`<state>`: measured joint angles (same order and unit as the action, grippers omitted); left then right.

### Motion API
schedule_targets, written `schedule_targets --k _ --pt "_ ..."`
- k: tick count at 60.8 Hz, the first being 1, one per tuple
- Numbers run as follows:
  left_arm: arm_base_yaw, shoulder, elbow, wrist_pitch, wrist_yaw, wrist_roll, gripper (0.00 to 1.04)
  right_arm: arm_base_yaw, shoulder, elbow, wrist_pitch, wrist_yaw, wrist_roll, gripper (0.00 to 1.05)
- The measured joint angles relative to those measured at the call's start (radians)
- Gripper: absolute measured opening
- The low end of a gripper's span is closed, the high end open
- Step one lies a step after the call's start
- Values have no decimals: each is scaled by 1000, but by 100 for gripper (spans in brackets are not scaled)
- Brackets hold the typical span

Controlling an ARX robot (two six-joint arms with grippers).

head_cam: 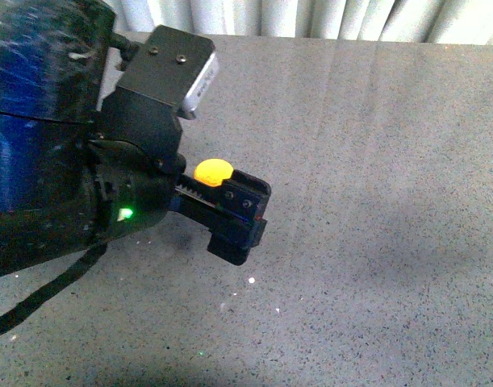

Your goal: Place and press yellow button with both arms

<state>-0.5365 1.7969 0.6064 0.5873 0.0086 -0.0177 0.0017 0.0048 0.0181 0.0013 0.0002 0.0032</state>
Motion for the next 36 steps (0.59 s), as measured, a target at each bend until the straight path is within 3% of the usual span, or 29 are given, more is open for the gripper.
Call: schedule_targets --k 22,24,29,32,36 --pt "269 -494 -234 -73 183 -103 96 0 0 0 0 0 0 96" --pt "280 -503 -262 -16 125 -89 92 0 0 0 0 0 0 96" --pt "345 -514 -383 306 -77 -40 78 0 0 0 0 -2 0 96" --pt "417 -555 -452 413 -76 -22 69 0 0 0 0 1 0 96" --pt "498 -636 -492 423 -30 -11 58 0 0 0 0 3 0 96"
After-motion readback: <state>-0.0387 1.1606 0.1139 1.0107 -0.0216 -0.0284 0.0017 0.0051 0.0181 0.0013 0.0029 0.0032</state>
